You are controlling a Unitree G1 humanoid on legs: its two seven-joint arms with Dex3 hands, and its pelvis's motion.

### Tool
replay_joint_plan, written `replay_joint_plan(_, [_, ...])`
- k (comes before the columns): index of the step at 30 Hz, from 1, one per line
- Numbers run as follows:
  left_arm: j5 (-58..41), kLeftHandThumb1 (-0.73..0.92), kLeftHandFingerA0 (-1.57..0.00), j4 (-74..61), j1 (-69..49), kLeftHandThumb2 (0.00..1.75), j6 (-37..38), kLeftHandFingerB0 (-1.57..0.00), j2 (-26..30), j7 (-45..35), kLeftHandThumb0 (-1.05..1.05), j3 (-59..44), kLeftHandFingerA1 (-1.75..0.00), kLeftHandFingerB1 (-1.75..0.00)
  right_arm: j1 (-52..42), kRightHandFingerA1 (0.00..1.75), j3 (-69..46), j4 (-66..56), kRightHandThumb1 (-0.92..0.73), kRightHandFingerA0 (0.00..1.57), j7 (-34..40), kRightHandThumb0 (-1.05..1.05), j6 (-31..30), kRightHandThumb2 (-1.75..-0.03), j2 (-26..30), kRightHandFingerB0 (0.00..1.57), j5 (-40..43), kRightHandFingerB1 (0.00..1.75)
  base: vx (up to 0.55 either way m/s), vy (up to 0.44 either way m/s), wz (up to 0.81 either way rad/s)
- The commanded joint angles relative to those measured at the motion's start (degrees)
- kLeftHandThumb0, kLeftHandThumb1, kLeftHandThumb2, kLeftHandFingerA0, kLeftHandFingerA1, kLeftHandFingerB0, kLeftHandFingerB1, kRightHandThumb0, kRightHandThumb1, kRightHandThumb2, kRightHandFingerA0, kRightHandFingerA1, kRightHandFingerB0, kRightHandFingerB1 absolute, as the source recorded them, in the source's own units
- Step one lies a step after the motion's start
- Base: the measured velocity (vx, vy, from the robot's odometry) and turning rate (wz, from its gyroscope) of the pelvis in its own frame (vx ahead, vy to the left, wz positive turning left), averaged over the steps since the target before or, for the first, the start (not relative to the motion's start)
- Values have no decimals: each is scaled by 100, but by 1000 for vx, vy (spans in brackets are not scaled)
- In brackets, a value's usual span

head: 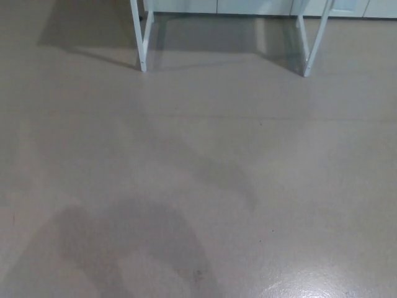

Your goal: The robot picks up a bottle from a person using its left hand and walk towards the table in frontand put the bottle on the table.

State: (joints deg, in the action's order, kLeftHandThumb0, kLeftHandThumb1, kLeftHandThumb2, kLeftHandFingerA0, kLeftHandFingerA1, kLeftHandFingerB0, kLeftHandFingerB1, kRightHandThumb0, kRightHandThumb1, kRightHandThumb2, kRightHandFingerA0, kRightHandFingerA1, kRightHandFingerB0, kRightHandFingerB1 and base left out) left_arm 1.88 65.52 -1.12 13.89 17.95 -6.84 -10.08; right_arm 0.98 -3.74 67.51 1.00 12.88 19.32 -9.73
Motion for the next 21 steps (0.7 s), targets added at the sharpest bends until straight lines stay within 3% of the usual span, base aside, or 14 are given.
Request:
replay_joint_plan(1, [-28,63,-28,122,-79,59,497,-20,163,-78,-29,-11,-38,-29,-100,44,-44,96,-75,64,117,-33,388,-62,131,42,71,36,0,0,0])
replay_joint_plan(2, [4,63,-28,139,-96,59,565,-20,176,-70,-29,15,-38,-29,-112,44,-40,95,-75,64,124,-33,412,-62,123,42,71,36,0,0,0])
replay_joint_plan(3, [4,62,-28,149,-95,59,585,-21,180,-70,-29,22,-38,-29,-104,54,-33,116,-65,59,142,-40,425,-80,117,39,67,46,0,0,0])
replay_joint_plan(9, [-2,63,-26,146,-95,59,641,-21,164,-62,-30,45,-37,-29,-80,55,-19,170,-64,59,205,-41,473,-81,97,39,71,47,0,0,0])
replay_joint_plan(11, [47,63,-25,176,-88,59,649,-20,171,-36,-29,92,-37,-29,-88,54,-28,190,-64,59,206,-41,479,-81,99,39,85,47,0,0,0])
replay_joint_plan(12, [-2,58,-19,183,-90,66,653,-19,154,-65,-33,62,-40,-34,-94,44,-27,192,-75,63,202,-33,474,-62,99,42,88,36,0,0,0])
replay_joint_plan(15, [-102,61,-25,172,-145,58,721,-19,147,-157,-28,-11,-37,-29,-142,44,-26,201,-75,63,199,-33,498,-62,72,42,101,36,0,0,0])
replay_joint_plan(16, [-78,57,-23,115,-173,57,775,-17,155,-146,-39,9,-34,-27,-152,45,-16,200,-74,67,223,-34,512,-62,72,43,88,36,0,0,0])
replay_joint_plan(17, [-172,45,-1,-54,-321,95,975,0,125,-282,-28,-46,-49,-48,-223,45,10,193,-74,66,260,-34,567,-62,73,43,60,36,0,0,0])
replay_joint_plan(18, [-369,45,-1,-191,-485,95,1148,0,62,-510,-28,-175,-49,-48,-308,45,27,184,-74,66,265,-34,621,-62,77,43,48,36,0,0,0])
replay_joint_plan(19, [-723,33,-4,-918,-793,72,1362,0,-116,-821,-52,-303,-42,-35,-331,44,29,174,-74,64,237,-34,617,-62,78,44,57,37,0,0,0])
replay_joint_plan(20, [-869,40,-8,-1753,-1148,73,1629,-11,-196,-1020,-68,-285,-39,-20,-338,44,52,171,-73,64,229,-31,598,-61,74,44,45,37,0,0,0])
replay_joint_plan(21, [-949,40,-10,-2240,-1339,72,1700,-10,-214,-1168,-68,-246,-33,-12,-334,44,71,168,-73,64,232,-31,587,-61,72,44,30,37,0,0,0])
